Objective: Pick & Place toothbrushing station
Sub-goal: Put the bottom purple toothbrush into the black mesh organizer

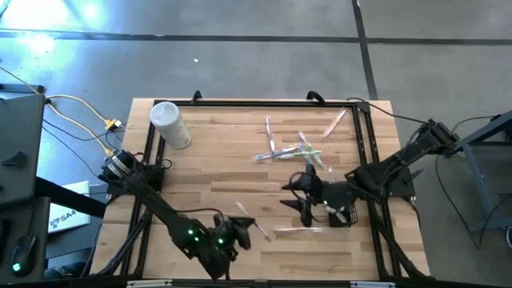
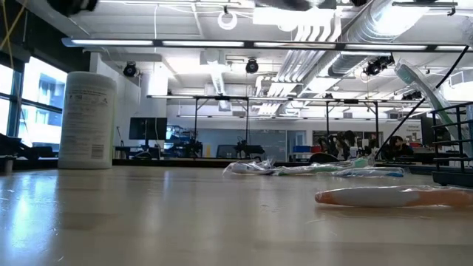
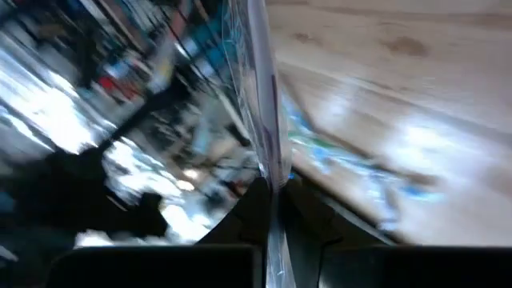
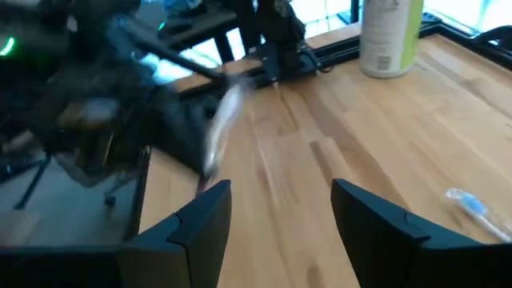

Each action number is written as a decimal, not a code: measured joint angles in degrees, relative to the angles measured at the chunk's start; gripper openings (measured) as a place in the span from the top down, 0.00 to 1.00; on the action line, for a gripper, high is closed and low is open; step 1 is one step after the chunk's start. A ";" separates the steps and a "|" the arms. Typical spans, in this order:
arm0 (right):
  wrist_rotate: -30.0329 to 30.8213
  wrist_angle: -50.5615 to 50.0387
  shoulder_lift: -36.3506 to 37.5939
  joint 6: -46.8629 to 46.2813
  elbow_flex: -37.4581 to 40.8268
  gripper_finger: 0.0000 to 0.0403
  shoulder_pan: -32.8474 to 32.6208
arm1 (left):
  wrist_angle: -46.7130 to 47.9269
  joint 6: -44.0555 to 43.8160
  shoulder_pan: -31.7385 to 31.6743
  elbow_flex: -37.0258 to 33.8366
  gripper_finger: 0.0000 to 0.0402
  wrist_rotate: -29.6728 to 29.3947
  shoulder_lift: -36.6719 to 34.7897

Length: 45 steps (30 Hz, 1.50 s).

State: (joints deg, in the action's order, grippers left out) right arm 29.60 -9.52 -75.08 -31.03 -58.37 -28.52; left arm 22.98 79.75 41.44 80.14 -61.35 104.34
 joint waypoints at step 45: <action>-23.72 21.62 -14.46 13.18 0.02 0.49 5.72 | -19.90 31.38 -4.80 0.90 0.96 12.84 3.65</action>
State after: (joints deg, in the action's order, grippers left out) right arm 5.88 12.10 -89.53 -17.85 -58.35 -22.80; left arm 3.08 111.13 36.64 81.03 -48.51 107.98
